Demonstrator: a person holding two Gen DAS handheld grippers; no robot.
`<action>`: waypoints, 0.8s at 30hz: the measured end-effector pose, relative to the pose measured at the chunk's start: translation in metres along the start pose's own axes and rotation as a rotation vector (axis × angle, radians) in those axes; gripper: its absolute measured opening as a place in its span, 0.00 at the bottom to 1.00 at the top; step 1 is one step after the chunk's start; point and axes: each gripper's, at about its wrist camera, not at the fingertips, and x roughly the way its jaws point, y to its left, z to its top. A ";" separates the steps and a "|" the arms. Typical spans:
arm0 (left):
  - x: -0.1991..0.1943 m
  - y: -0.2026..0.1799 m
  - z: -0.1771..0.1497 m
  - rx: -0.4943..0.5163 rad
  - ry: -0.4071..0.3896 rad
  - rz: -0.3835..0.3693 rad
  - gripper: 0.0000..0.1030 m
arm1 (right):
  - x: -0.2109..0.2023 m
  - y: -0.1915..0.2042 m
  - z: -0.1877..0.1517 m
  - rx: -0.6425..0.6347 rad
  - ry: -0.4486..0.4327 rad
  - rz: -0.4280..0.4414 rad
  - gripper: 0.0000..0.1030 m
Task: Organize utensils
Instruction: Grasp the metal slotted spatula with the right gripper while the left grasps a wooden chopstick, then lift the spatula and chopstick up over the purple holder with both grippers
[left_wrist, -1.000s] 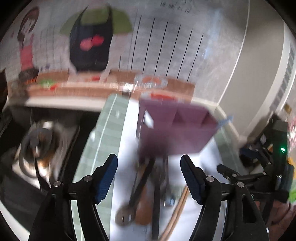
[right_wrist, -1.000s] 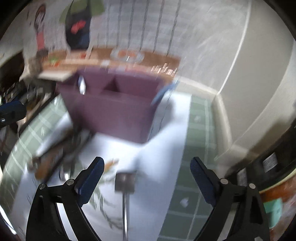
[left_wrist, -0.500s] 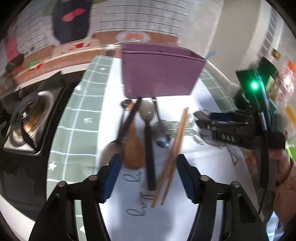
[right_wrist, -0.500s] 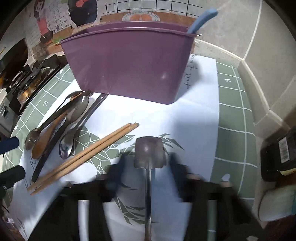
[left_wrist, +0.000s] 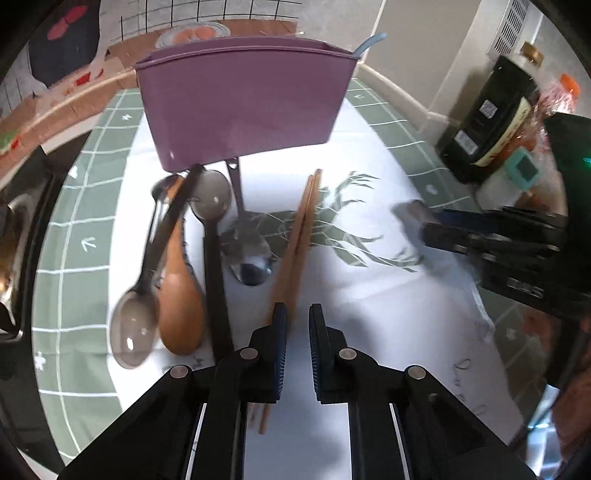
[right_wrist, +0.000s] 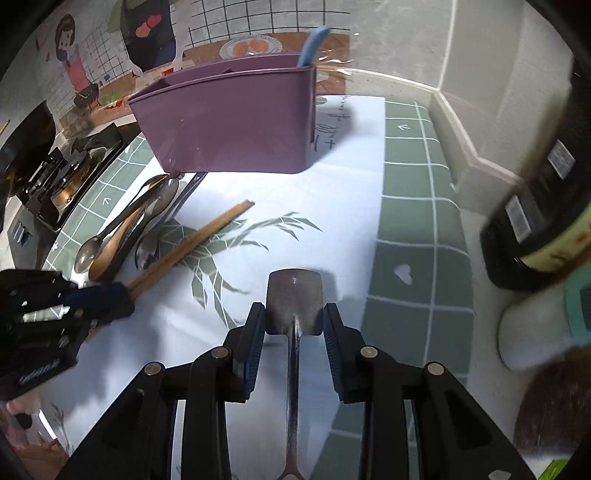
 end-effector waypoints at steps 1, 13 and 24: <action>0.002 0.001 0.001 -0.003 0.004 0.004 0.12 | -0.001 0.001 -0.002 0.001 -0.002 -0.002 0.28; 0.027 -0.019 0.029 0.054 0.074 0.046 0.13 | -0.004 0.002 -0.007 0.010 0.010 -0.007 0.28; 0.038 -0.034 0.051 0.104 0.089 0.092 0.05 | -0.017 0.000 -0.010 0.032 -0.009 -0.002 0.28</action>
